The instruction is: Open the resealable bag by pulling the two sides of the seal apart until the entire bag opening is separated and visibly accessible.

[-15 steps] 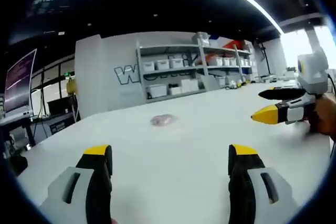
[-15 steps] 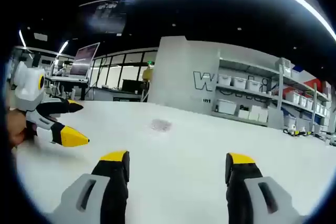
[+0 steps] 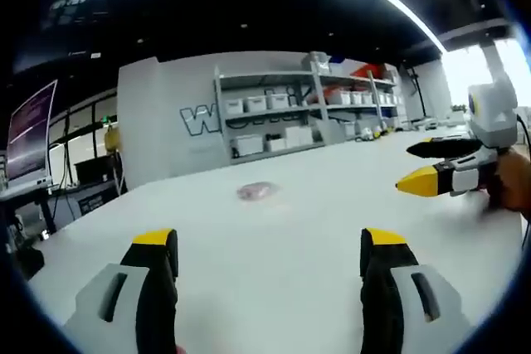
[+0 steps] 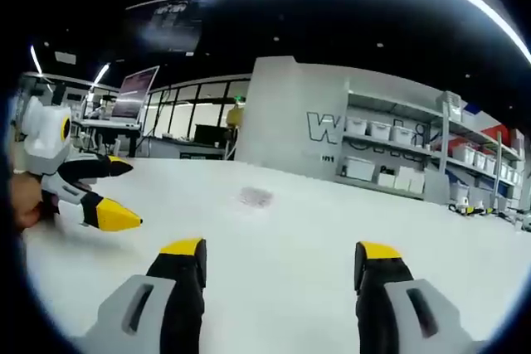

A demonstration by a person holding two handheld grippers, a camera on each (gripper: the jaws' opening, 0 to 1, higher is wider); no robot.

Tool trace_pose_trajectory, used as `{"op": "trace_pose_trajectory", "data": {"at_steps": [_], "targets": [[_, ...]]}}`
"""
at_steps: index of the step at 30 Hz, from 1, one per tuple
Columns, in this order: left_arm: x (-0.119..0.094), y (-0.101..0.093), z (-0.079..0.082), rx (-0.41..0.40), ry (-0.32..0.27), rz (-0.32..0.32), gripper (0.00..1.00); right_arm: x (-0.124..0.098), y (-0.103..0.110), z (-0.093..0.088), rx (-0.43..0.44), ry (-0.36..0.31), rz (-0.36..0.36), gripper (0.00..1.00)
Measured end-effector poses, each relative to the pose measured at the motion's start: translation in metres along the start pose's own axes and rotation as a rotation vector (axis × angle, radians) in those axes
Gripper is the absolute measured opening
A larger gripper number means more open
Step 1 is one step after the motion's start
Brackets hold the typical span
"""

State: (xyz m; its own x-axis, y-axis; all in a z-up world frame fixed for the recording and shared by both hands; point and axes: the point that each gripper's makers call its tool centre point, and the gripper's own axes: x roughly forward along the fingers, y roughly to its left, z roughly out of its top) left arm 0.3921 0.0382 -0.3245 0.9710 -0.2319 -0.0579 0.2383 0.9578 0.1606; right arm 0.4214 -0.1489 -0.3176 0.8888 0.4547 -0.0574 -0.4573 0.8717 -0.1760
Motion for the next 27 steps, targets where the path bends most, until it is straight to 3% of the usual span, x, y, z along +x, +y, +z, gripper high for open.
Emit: {"op": "trace_pose_trajectory", "data": {"at_steps": [27], "targets": [[-0.0001, 0.0003, 0.0, 0.001, -0.005, 0.0, 0.9, -0.0005, 0.0008, -0.001, 0.005, 0.003, 0.004, 0.68]]}}
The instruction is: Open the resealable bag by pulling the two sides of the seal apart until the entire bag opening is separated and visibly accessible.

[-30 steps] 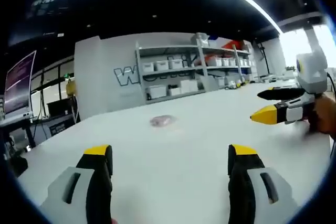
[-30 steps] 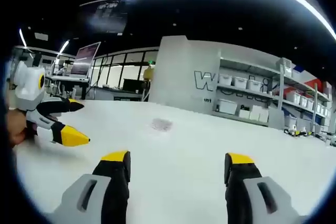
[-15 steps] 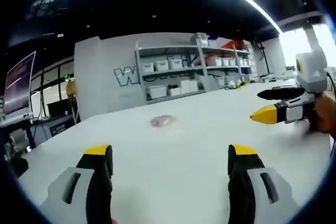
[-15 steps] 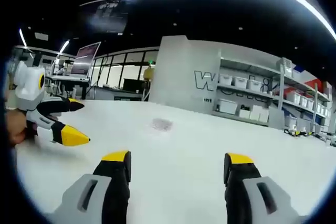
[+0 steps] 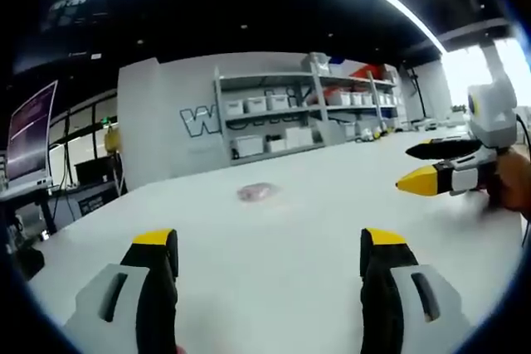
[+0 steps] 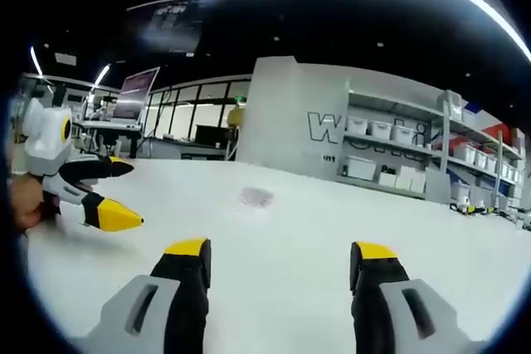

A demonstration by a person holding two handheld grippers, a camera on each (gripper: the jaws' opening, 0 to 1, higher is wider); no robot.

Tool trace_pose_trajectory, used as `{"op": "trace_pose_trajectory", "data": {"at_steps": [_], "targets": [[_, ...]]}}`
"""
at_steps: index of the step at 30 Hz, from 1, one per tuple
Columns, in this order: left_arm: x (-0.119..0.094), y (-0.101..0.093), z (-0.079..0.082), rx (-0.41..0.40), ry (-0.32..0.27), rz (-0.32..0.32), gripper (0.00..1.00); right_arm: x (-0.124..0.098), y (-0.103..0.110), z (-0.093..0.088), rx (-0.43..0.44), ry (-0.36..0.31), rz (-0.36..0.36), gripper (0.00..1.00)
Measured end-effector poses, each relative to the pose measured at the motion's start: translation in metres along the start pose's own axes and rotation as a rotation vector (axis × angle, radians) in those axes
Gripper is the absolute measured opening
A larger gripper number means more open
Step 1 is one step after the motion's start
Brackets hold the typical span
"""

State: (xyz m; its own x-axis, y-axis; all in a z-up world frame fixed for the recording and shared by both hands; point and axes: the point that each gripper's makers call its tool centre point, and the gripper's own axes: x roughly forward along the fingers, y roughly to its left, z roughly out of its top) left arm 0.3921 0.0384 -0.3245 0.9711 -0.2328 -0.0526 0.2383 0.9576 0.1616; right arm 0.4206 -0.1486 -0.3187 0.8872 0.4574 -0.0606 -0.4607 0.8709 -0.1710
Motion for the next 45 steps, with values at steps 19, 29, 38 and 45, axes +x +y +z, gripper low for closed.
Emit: {"op": "trace_pose_trajectory", "data": {"at_steps": [19, 29, 38, 45], "targets": [[0.001, -0.0003, 0.0008, 0.001, -0.001, -0.002, 0.9, 0.0014, 0.0045, -0.0028, -0.002, 0.018, 0.025, 0.58], [0.0012, -0.0015, 0.0014, 0.001, 0.0, -0.006, 0.9, 0.0019, 0.0049, -0.0032, -0.005, 0.02, 0.032, 0.56], [0.0021, -0.0013, 0.0016, 0.0, 0.001, -0.007, 0.89, 0.0025, 0.0044, -0.004, -0.008, 0.026, 0.035, 0.56], [0.0014, -0.0011, 0.0019, 0.002, -0.002, -0.004, 0.89, 0.0054, 0.0077, -0.0077, -0.014, 0.049, 0.062, 0.55]]}}
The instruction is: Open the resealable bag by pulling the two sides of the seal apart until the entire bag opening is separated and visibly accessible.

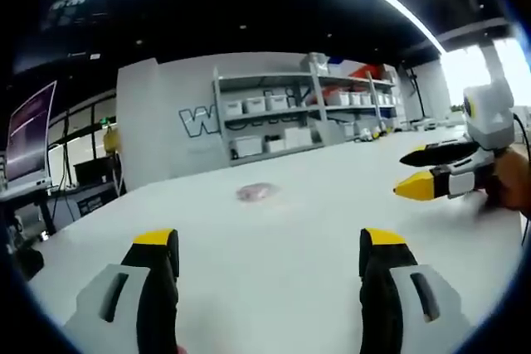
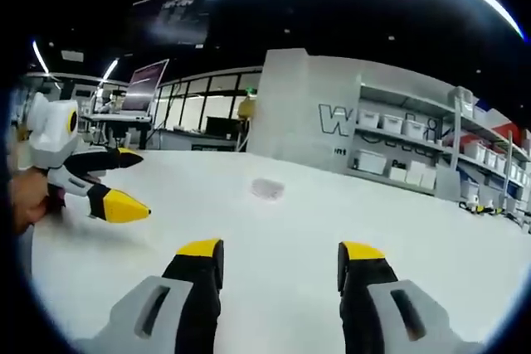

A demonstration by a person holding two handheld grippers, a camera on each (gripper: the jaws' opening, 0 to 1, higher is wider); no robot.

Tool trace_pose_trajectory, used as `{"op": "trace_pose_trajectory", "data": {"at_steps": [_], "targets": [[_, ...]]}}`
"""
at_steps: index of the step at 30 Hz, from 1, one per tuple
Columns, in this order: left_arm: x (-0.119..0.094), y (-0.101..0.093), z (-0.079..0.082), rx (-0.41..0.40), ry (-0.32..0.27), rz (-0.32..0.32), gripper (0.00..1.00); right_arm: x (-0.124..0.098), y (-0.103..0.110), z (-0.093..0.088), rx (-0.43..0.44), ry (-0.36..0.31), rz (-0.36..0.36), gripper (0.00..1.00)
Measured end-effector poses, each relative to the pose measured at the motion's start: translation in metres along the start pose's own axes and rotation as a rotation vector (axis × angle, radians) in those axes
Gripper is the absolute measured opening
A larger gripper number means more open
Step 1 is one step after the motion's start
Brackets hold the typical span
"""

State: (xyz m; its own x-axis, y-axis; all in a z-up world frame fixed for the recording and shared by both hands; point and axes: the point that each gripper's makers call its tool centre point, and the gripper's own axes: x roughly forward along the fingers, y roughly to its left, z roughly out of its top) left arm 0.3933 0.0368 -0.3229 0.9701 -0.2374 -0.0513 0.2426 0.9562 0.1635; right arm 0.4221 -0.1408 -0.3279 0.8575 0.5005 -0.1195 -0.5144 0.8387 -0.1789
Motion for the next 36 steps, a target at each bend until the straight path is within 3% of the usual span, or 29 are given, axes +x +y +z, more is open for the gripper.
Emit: {"op": "trace_pose_trajectory", "data": {"at_steps": [14, 20, 36], "targets": [[-0.0018, -0.0015, 0.0015, -0.007, -0.013, -0.004, 0.89, -0.0022, -0.0001, 0.0018, -0.012, -0.016, -0.001, 0.45], [-0.0028, -0.0012, 0.001, -0.008, -0.013, -0.002, 0.89, -0.0027, 0.0043, 0.0058, -0.039, -0.043, 0.015, 0.36], [-0.0046, -0.0016, 0.0015, -0.014, -0.021, -0.004, 0.88, -0.0023, 0.0041, 0.0014, -0.026, -0.017, 0.034, 0.33]]}}
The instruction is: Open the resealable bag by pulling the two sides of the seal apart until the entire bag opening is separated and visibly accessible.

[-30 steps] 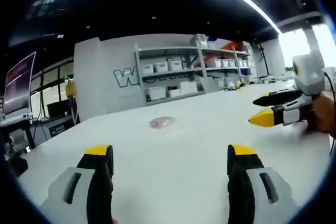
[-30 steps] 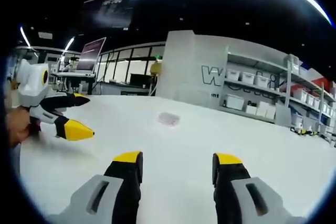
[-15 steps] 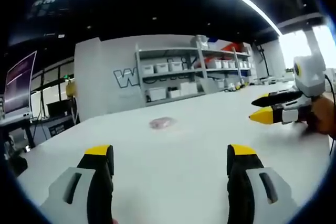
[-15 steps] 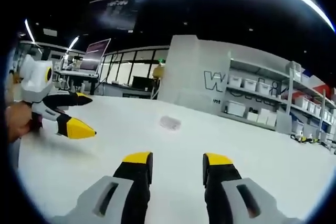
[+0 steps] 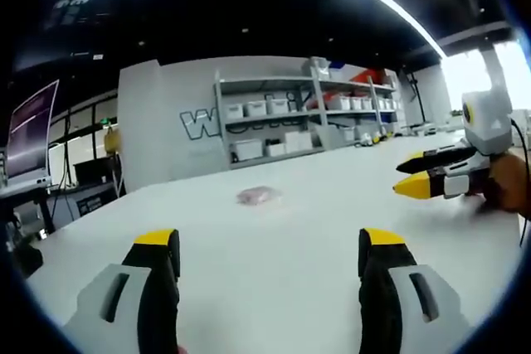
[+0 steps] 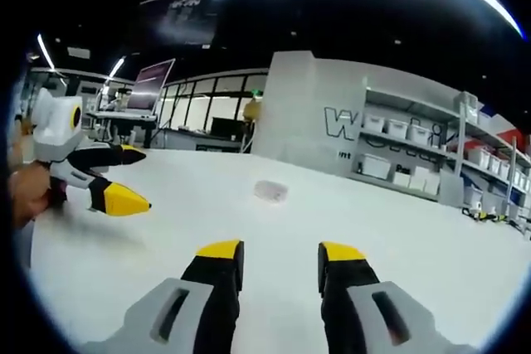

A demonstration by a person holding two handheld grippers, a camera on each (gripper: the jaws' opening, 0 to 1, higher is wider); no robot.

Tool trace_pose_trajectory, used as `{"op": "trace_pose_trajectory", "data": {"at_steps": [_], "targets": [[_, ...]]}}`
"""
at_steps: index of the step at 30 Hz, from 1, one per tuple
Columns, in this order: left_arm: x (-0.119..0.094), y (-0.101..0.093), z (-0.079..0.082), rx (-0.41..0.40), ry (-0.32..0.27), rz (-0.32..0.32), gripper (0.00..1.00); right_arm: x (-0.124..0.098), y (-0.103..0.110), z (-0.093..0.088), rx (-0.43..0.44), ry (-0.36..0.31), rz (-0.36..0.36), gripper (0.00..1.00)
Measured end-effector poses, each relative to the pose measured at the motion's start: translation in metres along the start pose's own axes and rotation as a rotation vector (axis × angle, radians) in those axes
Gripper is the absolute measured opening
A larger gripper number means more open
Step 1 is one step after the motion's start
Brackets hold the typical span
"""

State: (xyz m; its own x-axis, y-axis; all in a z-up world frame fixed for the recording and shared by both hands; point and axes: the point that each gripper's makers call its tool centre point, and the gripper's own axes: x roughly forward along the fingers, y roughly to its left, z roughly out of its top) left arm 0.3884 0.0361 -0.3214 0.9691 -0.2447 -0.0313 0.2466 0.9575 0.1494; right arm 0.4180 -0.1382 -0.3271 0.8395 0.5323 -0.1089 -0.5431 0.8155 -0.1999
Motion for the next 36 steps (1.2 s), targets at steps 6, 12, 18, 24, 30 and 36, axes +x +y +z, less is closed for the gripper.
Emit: {"op": "trace_pose_trajectory", "data": {"at_steps": [6, 12, 18, 24, 30, 36], "targets": [[0.0, 0.0, 0.0, 0.0, -0.001, 0.0, 0.88, 0.002, 0.001, 0.001, -0.008, -0.004, 0.019, 0.27], [0.0, 0.0, 0.001, 0.0, -0.001, 0.001, 0.89, 0.008, -0.005, -0.002, 0.014, 0.007, 0.053, 0.24], [0.0, -0.001, 0.001, -0.001, 0.0, 0.001, 0.88, 0.011, -0.013, -0.004, 0.043, 0.019, 0.05, 0.24], [-0.002, -0.001, 0.001, -0.003, -0.003, -0.002, 0.88, 0.01, -0.01, -0.005, 0.031, 0.02, 0.053, 0.23], [-0.002, -0.002, 0.001, -0.003, -0.004, -0.003, 0.88, 0.01, -0.009, -0.004, 0.028, 0.017, 0.059, 0.22], [-0.002, -0.002, 0.001, 0.0, -0.006, -0.006, 0.88, 0.014, -0.005, -0.004, 0.011, 0.02, 0.074, 0.2]]}}
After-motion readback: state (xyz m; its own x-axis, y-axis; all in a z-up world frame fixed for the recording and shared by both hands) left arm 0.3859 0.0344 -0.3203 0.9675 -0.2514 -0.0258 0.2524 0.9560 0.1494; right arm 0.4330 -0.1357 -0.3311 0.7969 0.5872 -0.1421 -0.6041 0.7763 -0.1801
